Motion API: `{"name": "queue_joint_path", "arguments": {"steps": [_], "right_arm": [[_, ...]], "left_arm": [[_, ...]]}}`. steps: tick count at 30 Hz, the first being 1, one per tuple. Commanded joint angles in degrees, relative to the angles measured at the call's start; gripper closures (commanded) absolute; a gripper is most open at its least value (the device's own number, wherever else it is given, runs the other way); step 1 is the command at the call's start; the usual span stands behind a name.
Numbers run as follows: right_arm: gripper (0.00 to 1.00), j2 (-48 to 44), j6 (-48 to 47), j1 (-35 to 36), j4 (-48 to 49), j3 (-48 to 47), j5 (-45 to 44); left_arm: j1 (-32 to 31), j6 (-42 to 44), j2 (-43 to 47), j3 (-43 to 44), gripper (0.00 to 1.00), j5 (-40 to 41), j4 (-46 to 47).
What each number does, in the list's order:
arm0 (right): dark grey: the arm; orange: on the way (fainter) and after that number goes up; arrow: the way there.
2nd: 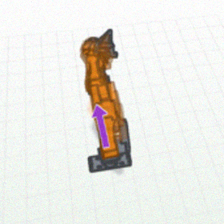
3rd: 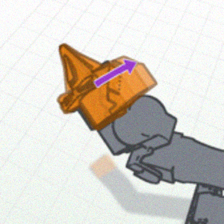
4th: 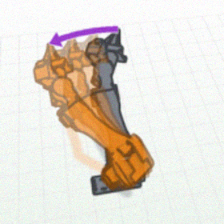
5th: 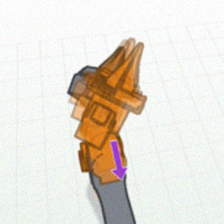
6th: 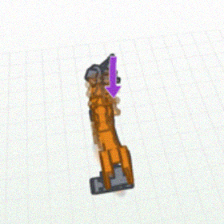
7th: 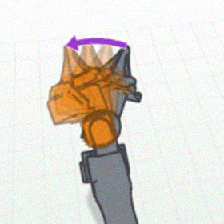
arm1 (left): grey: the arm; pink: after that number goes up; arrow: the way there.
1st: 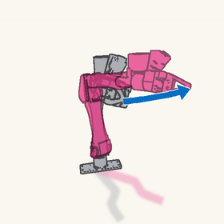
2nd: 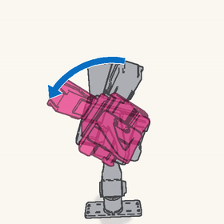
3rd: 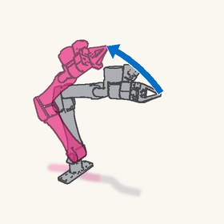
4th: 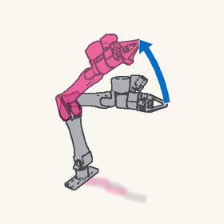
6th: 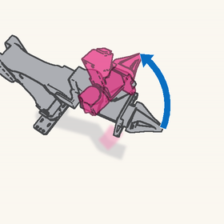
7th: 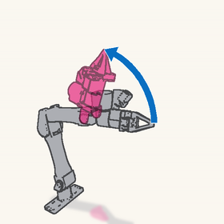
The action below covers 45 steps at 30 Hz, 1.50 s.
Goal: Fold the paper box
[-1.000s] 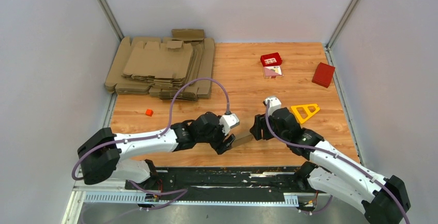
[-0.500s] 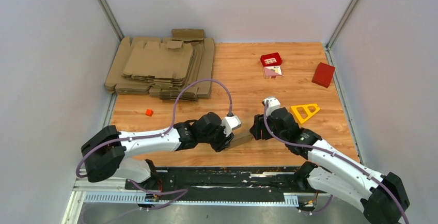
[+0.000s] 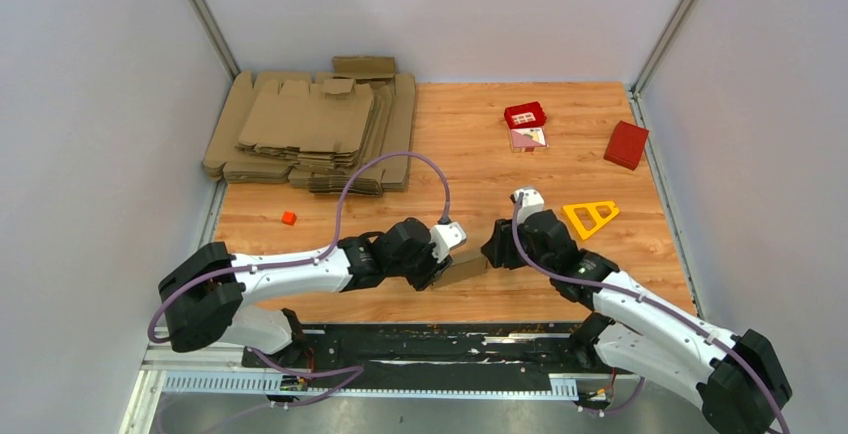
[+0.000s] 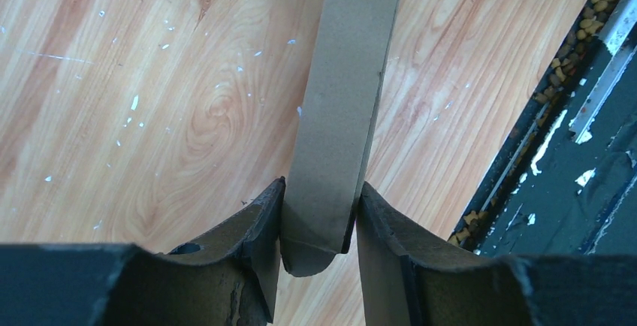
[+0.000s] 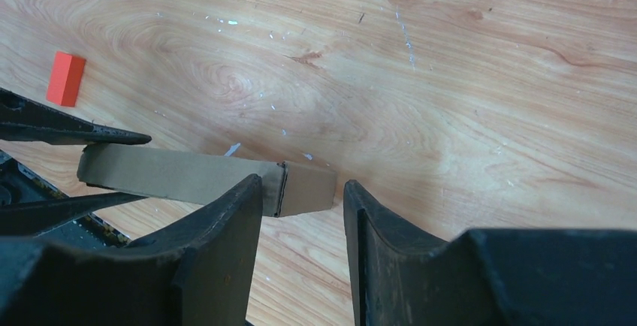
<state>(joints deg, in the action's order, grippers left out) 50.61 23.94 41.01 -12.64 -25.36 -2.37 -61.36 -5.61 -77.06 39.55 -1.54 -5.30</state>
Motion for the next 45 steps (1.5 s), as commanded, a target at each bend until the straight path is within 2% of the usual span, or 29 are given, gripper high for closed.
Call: {"name": "queue_joint_path", "arguments": {"steps": [1,5,8,12,13,15,18,22,25,30,33,34,36,39,42,45], "right_arm": [[0.57,-1.90,0.38,-0.06,-8.17,2.03,1.24],[0.56,-6.72,-0.90,-0.06,-12.34,-0.45,1.48],[0.47,-8.65,-3.81,-0.02,-13.25,-3.61,3.47],[0.40,-8.29,-10.79,-0.01,-12.56,-9.59,9.14],[0.37,-7.77,-12.95,-0.05,-12.13,-10.50,11.47],[0.25,-6.55,-17.97,-0.05,-10.47,-11.07,16.26],[0.23,-4.25,-22.30,-0.01,-11.01,-13.00,19.05],[0.23,-2.50,-25.53,-0.06,-16.70,-17.37,22.13],[0.23,-2.25,-23.01,-0.06,-23.71,-20.83,20.35],[0.24,-5.64,-14.34,-0.07,-28.49,-22.14,10.07],[0.23,-6.39,-12.86,-0.11,-30.43,-23.69,6.65],[0.17,-6.28,-12.33,-0.14,-31.87,-24.55,5.70],[0.01,-5.98,-10.29,-0.22,-35.56,-26.27,2.97],[0.00,-7.38,-8.23,-0.32,-38.86,-26.90,-1.78],[0.00,-10.33,-6.72,-0.45,-39.33,-26.02,-4.89],[0.00,-8.96,-6.59,-0.58,-39.41,-26.08,-5.04]], "left_arm": [[0.17,2.90,-0.51,2.50,0.55,3.65,-0.76],[0.19,6.22,0.44,2.15,0.55,3.80,-0.17],[0.16,11.68,2.00,-0.81,0.56,-0.85,4.51],[0.14,13.38,2.25,-1.31,0.58,-2.76,5.08],[0.17,13.81,2.20,-1.25,0.61,-3.18,5.03],[0.17,14.17,2.04,-1.07,0.64,-4.29,4.76],[0.15,14.70,1.98,0.05,0.65,-8.00,3.08],[0.26,17.29,1.61,1.47,0.65,-14.26,2.12],[0.68,20.53,-1.07,4.18,0.64,-15.46,0.05],[3.03,29.20,-6.74,10.42,0.62,-16.56,-4.26],[5.45,36.93,-10.89,14.23,0.68,-18.54,-7.73],[6.19,39.36,-12.32,15.43,0.70,-19.51,-8.94],[7.69,42.87,-14.77,17.66,0.67,-22.41,-10.98],[9.11,45.10,-18.01,21.56,0.60,-24.93,-14.37],[9.23,45.41,-19.31,23.42,0.46,-22.93,-15.21],[9.32,44.11,-18.54,23.22,0.36,-20.69,-14.19]]}}
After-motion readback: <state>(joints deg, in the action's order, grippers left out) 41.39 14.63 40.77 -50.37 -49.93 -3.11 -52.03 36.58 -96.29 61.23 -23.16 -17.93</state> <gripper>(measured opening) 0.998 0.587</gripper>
